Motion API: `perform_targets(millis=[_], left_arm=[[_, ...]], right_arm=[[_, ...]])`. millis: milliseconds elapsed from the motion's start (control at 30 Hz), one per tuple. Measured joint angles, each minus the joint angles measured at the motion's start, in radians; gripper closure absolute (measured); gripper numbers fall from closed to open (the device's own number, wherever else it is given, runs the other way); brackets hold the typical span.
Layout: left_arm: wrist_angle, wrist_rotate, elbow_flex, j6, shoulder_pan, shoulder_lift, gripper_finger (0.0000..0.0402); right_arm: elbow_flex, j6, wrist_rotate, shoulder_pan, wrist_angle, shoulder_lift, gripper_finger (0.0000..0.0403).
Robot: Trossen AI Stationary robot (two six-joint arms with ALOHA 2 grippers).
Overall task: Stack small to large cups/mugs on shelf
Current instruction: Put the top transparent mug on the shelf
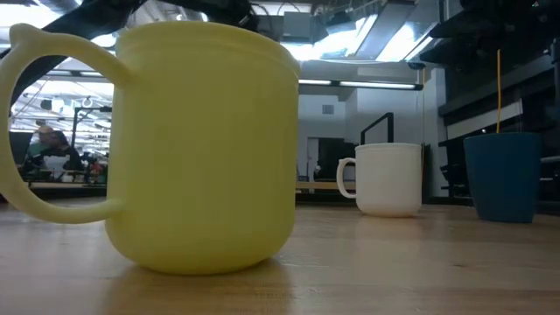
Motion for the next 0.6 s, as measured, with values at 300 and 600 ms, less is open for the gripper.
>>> perform_targets(millis=[300, 600], left_arm=[[-0.001, 0.088, -0.044, -0.070, -0.153, -0.012, 0.0253], [-0.002, 0.108, -0.196, -0.345, -0.321, -0.122, 0.0253]], right_arm=[[0.000, 0.002, 0.000, 0.000, 0.000, 0.000, 0.0121], [0.000, 0.002, 0.000, 0.000, 0.002, 0.000, 0.0121]])
